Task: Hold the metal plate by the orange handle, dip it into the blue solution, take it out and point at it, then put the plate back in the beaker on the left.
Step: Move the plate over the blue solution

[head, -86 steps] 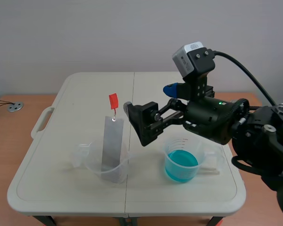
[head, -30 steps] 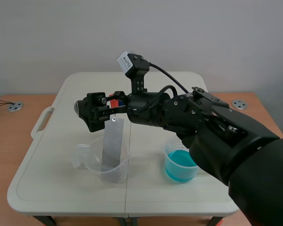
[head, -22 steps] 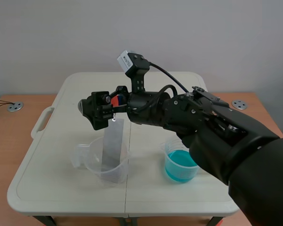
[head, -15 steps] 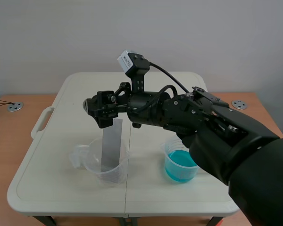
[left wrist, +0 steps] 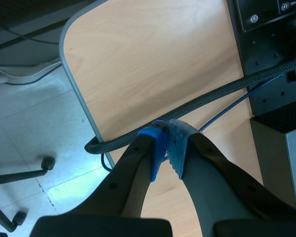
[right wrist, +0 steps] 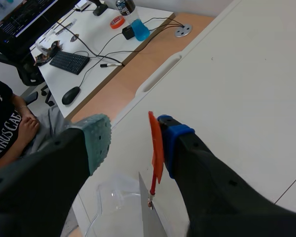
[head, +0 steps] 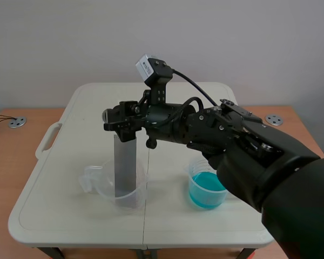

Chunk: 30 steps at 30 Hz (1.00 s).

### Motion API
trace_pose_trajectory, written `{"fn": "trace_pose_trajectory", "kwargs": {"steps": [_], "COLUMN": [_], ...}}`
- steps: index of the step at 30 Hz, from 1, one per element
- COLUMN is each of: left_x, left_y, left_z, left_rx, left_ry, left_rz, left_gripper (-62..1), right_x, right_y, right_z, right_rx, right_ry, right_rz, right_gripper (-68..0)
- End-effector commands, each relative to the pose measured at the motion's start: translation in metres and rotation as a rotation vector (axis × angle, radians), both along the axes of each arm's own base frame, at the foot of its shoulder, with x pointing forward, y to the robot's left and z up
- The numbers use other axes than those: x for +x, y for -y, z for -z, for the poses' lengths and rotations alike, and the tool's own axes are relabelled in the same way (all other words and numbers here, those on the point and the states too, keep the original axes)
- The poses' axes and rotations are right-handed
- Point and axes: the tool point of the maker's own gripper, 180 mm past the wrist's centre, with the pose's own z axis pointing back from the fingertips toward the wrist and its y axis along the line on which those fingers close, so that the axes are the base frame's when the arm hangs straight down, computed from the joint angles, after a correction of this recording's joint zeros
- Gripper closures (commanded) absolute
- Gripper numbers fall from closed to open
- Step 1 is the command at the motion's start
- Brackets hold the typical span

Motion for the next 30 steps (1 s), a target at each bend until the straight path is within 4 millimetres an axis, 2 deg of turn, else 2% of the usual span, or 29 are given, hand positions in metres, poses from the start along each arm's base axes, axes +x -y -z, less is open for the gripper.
{"fn": "trace_pose_trajectory", "kwargs": {"steps": [1, 6, 8, 13, 19, 30], "left_x": [-0.001, -0.001, -0.001, -0.001, -0.001, -0.001], "left_y": [0.002, 0.002, 0.002, 0.002, 0.002, 0.002], "left_z": [-0.002, -0.002, -0.002, -0.002, -0.002, -0.002], "left_rx": [-0.01, -0.01, -0.01, -0.01, -0.01, -0.011], "left_ry": [0.006, 0.006, 0.006, 0.006, 0.005, 0.005], "left_rz": [-0.003, -0.003, -0.003, -0.003, -0.003, -0.003], "left_gripper": [-1.6, -1.6, -1.6, -1.6, -1.6, -1.6], "right_x": [0.004, 0.004, 0.0, -0.013, -0.019, -0.039], "right_y": [-0.008, -0.008, -0.01, -0.016, -0.018, -0.027], "right_z": [-0.02, -0.019, -0.019, -0.022, -0.022, -0.046], "right_rx": [0.045, 0.041, 0.032, 0.049, 0.053, 0.024], "right_ry": [0.038, 0.039, 0.05, 0.074, 0.089, 0.241], "right_rz": [-0.008, -0.01, -0.037, -0.11, -0.133, -0.189], "right_gripper": [-13.9, -3.3, -1.2, -1.3, -1.3, -1.3]}}
